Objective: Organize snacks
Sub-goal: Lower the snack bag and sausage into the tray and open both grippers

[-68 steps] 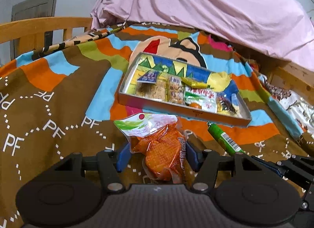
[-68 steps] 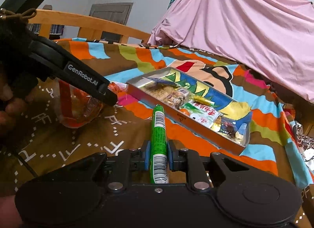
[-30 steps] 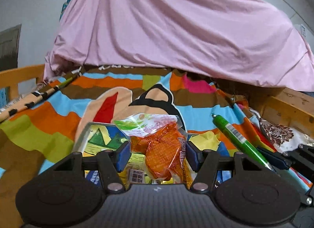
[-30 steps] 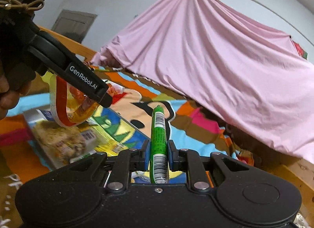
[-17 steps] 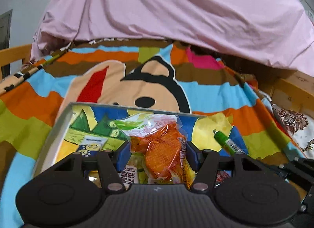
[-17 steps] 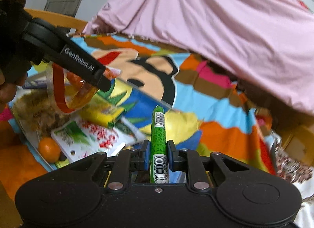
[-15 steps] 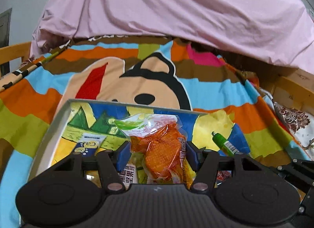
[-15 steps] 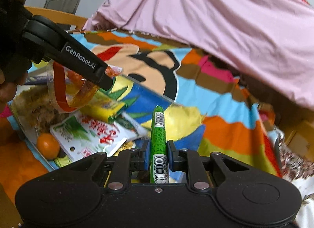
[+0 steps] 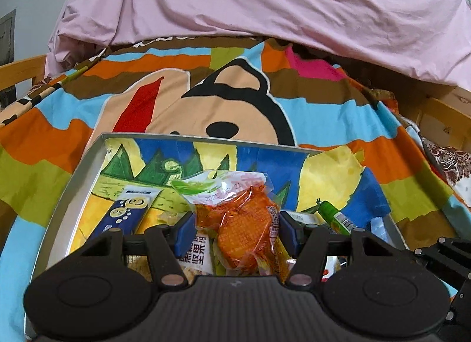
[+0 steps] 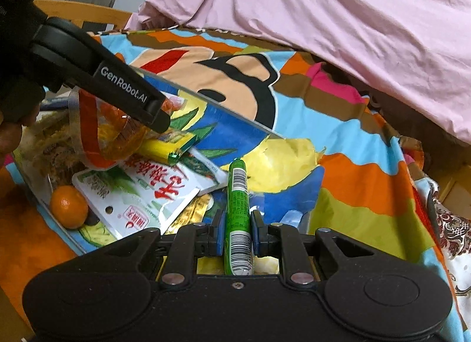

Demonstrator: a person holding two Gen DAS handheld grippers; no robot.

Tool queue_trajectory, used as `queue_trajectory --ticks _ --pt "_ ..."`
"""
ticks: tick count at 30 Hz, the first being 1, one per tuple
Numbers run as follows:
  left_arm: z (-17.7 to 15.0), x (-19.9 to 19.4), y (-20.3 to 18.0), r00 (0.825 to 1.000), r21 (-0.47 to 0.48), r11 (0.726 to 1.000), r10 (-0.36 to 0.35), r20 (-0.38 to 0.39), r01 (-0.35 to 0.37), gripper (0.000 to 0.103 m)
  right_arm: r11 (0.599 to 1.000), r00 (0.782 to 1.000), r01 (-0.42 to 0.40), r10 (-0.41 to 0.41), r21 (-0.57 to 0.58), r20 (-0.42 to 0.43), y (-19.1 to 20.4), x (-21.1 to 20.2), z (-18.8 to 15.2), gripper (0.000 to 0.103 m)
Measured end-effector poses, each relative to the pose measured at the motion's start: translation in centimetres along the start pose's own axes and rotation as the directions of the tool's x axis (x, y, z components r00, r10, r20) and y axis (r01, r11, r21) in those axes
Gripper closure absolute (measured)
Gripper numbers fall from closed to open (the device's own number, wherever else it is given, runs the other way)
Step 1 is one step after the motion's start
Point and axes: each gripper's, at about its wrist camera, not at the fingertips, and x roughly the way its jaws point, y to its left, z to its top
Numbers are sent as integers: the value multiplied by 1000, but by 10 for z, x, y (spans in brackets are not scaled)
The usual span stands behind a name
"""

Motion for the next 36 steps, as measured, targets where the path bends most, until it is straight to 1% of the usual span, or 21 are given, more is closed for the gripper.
queue_trajectory --ticks 4,9,14,17,18,19,21,23,25,30,34,36 --pt "-4 3 5 1000 -19 1000 11 -11 -11 39 1000 1000 -2 2 6 -8 0 1 -2 84" --pt "-7 1 4 1000 12 1000 8 -6 -8 36 1000 1000 2 -2 10 -14 0 2 -3 84" --pt "-8 0 7 1000 7 1000 16 -13 -16 33 1000 1000 0 0 15 -13 0 2 -3 77" --pt "-8 -1 7 1000 2 1000 16 -15 -16 31 1000 1000 -2 2 17 -16 0 2 -3 68" --pt "-8 -2 7 1000 3 1000 16 -16 -16 31 1000 1000 -3 4 20 -15 0 2 -3 62" --pt "-8 -2 7 1000 5 1000 15 -16 -15 30 1000 1000 -3 3 23 -12 -1 1 -3 59" --pt "-8 -4 6 1000 5 1000 15 -18 -15 27 1000 1000 1 0 31 -9 -2 0 -3 55" --pt "-8 -7 6 1000 -4 1000 16 -8 -16 21 999 1000 1 -1 46 -5 -4 -1 -2 50" --pt "-7 -12 7 1000 -19 1000 6 6 -5 19 998 1000 -10 9 63 5 -6 -3 -3 38" --pt "-6 -21 9 1000 -28 1000 5 23 -5 15 996 999 -31 28 81 35 -6 -14 1 29" --pt "-5 -31 11 999 -42 999 5 44 -3 8 994 997 -38 32 102 64 -7 -27 3 19" --pt "-6 -39 13 998 -48 999 8 60 -5 6 992 997 -40 31 121 75 -9 -34 4 16"
